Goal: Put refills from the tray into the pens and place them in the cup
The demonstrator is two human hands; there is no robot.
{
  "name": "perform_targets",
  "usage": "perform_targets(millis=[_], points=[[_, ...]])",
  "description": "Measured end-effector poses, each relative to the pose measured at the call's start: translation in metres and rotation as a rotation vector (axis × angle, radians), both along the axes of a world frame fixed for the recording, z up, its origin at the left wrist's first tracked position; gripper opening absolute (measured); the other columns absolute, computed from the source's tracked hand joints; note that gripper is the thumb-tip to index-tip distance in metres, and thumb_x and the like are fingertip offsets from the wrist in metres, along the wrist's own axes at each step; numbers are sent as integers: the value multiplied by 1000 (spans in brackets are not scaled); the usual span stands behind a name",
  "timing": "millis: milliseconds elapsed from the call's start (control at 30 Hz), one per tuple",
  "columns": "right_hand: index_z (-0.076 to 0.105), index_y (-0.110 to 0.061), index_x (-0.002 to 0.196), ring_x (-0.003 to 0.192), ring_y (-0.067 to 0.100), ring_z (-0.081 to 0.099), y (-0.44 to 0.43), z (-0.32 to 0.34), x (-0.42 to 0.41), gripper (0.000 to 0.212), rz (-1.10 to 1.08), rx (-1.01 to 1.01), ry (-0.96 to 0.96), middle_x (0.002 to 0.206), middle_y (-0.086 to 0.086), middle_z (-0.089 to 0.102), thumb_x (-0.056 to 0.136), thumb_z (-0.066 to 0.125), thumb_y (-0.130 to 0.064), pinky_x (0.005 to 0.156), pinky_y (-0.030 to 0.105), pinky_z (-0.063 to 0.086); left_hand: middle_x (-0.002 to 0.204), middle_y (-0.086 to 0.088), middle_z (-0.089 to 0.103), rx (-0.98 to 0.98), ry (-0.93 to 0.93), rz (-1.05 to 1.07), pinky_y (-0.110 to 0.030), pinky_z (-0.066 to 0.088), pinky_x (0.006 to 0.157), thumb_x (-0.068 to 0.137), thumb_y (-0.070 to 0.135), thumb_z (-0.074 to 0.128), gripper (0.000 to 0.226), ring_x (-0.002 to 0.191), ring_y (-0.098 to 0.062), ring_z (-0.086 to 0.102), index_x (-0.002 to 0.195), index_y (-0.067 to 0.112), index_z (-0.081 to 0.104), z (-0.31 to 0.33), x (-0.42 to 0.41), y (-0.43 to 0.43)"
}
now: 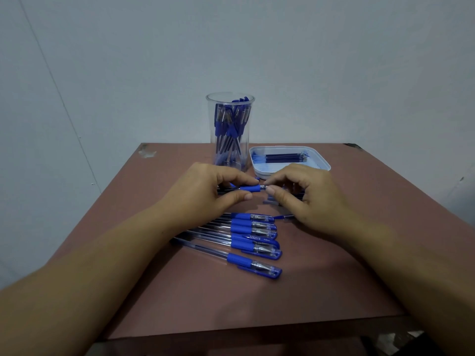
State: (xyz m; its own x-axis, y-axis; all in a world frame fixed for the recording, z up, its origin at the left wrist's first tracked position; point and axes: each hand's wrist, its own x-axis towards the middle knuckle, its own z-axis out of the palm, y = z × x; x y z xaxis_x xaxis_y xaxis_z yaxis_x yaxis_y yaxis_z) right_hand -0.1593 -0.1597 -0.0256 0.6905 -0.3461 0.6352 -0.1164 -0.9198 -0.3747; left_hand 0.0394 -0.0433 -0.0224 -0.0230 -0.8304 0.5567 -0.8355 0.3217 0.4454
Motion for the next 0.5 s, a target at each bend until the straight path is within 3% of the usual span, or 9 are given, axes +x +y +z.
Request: perform_targets(millis=[133,233,400,500], points=[[67,-26,98,73,11,59,4,2,-2,14,12,64,-10,81,-14,64,87,65,-34,63,18,46,89,33,65,-5,-10,-1,-12,49,71,83,31,75,26,81,4,66,109,35,73,0,0,0],[70,-22,93,72,10,59,2,1,0,16,-7,50,4,79,-11,67,91,60,-33,62,25,46,90,31,66,-4,-4,-2,-14,51,72,83,33,74,27,81,3,66,109,38,72,0,0,0],[70,-24,96,71,11,59,1,0,0,9,-1,35,-3,78,-13,65,87,71,-23,63,28,49,90,30,67,14,8,8,-11,49,74,83,31,74,26,83,6,66,109,35,73,0,0,0],[69,-22,96,72,9,58,2,2,-1,14,-11,16,-18,78,-17,62,85,73,-14,65,23,48,91,34,65,26,35,24,-10,48,75,85,29,74,25,85,8,65,109,34,73,0,1,-1]])
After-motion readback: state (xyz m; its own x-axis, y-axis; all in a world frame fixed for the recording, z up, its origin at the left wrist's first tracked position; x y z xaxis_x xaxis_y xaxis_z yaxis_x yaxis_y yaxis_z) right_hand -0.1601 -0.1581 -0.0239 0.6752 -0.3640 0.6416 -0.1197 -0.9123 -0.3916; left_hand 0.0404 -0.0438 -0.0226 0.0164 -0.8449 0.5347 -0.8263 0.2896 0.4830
